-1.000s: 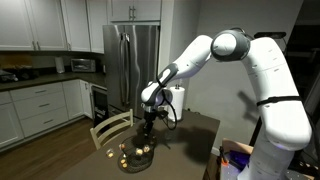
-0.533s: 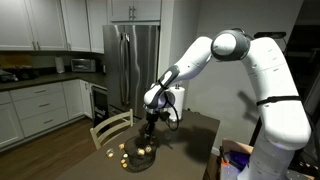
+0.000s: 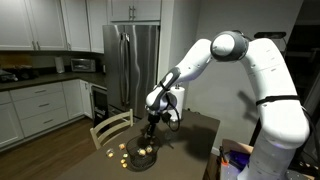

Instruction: Move the basket from left to right.

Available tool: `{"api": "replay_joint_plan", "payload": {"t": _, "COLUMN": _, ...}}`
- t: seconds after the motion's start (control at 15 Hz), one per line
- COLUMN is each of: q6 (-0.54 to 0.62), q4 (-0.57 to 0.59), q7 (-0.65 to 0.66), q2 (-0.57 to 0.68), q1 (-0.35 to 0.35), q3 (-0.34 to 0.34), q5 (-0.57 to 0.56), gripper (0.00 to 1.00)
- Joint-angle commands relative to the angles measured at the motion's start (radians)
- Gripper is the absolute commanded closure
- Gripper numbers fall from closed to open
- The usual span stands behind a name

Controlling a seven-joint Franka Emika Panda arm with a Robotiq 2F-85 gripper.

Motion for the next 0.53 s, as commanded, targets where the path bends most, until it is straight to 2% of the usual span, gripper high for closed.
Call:
{"api": "replay_joint_plan", "payload": {"t": 0.0, "q6": 0.029, "q4": -0.003, "q7": -0.078, "q2": 0.016, "q1": -0.053, "q3": 0.043, "q5": 0.049, "gripper": 0.71}}
{"api": "replay_joint_plan", "payload": {"t": 0.13, "q6": 0.019, "q4": -0.005, "q7": -0.085, "q2": 0.013, "q1": -0.064, "q3": 0.052, "q5": 0.051, "gripper": 0.64}}
{"api": "replay_joint_plan", "payload": {"t": 0.47, "q6": -0.001, "q4": -0.016, "q7": -0.062, "q2": -0.015, "q1": -0.053, "q3": 0.051, "q5": 0.055, "gripper": 0.32}}
